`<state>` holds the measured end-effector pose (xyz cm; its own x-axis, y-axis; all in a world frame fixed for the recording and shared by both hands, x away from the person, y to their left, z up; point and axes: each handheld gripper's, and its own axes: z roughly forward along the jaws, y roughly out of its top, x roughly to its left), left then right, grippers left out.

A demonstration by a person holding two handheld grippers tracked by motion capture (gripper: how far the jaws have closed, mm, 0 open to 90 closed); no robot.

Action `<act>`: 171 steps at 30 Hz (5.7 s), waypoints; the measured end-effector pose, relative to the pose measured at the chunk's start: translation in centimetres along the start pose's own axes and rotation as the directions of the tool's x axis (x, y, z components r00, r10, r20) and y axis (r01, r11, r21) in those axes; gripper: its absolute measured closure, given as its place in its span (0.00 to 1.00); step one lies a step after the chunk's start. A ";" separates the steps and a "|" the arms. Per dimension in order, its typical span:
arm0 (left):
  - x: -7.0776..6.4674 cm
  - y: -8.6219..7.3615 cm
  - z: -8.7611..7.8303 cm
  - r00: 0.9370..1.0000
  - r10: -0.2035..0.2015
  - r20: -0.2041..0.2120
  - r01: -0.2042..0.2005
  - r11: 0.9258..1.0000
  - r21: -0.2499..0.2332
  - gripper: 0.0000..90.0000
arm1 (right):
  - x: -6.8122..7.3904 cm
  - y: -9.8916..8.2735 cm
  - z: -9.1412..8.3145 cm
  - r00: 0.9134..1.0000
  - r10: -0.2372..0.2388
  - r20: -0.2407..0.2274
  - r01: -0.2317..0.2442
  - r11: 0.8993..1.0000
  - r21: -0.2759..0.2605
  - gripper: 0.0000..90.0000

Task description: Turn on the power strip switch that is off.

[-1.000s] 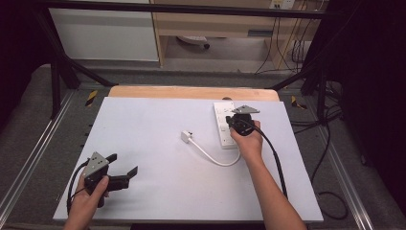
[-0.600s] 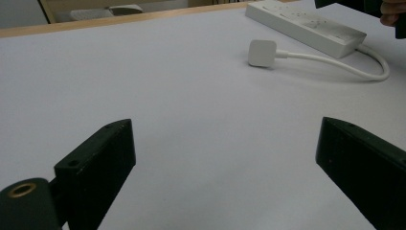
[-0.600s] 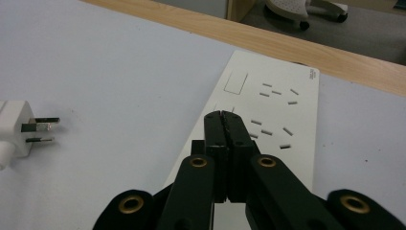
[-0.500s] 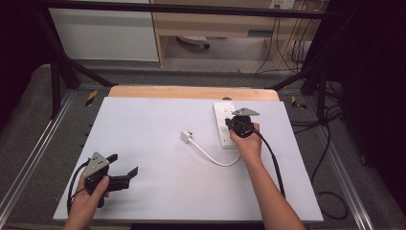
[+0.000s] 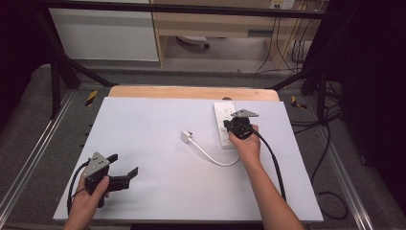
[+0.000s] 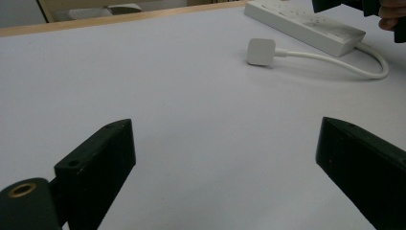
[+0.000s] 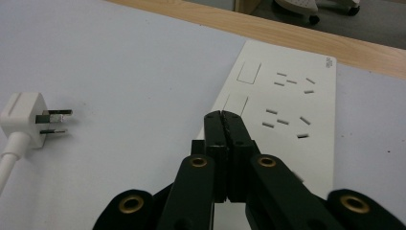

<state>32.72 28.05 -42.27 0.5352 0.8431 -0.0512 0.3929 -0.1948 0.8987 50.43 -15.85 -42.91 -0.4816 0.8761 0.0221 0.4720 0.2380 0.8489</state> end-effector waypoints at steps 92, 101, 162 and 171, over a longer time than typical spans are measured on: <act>0.0 0.0 0.0 1.000 0.001 -0.004 -0.001 1.000 0.005 0.07 | 0.9 -1.7 0.6 1.000 -0.026 0.015 0.026 1.000 -0.001 1.00; 0.0 0.0 0.0 1.000 0.001 -0.004 -0.001 1.000 0.005 0.07 | 0.9 -1.8 0.6 0.999 -0.030 0.011 0.030 1.000 0.004 1.00; 0.0 -0.1 0.1 1.000 0.000 -0.003 0.000 1.000 0.010 0.07 | 1.6 1.4 -5.9 0.992 0.063 -0.106 -0.063 0.998 0.004 0.11; 0.0 -0.1 0.1 1.000 0.000 -0.004 0.000 1.000 0.012 0.07 | 1.6 1.9 -8.4 0.996 0.030 -0.084 -0.035 0.997 -0.066 0.06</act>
<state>32.76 28.01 -42.46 0.5321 0.8452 -0.0497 0.4017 -0.2004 0.8936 44.33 -17.56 -36.85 -0.5275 0.8446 0.0914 0.4386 0.1786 0.8807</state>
